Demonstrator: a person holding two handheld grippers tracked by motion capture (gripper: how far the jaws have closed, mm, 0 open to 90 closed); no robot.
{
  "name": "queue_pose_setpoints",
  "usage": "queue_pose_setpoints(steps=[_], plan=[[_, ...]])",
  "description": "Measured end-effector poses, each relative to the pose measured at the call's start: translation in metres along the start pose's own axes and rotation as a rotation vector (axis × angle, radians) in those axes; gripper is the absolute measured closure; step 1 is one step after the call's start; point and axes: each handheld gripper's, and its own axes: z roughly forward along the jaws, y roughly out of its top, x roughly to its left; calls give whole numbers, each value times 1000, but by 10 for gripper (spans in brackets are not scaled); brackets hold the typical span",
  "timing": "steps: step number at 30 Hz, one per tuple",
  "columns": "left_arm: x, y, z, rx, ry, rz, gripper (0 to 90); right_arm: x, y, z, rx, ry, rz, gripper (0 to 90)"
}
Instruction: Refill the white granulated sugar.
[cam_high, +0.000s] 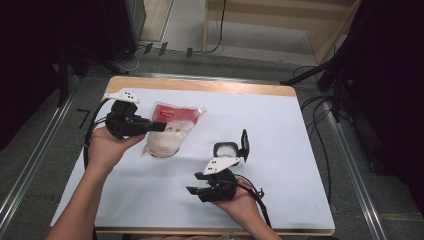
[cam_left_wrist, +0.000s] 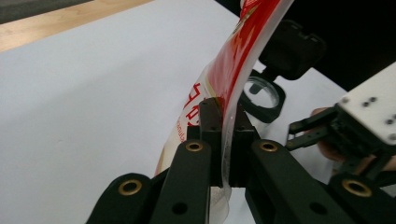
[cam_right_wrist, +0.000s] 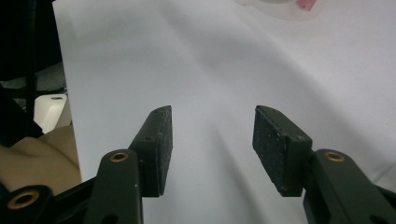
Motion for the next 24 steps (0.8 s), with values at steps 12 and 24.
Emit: queue_pose_setpoints(steps=[12, 24], plan=[[-21, 3, -9, -1, -39, -3, 894, 1, 5, 10, -30, -10, 31, 516], [-41, 10, -18, 11, -62, 7, 893, -6, 17, 27, -92, -28, 49, 544]])
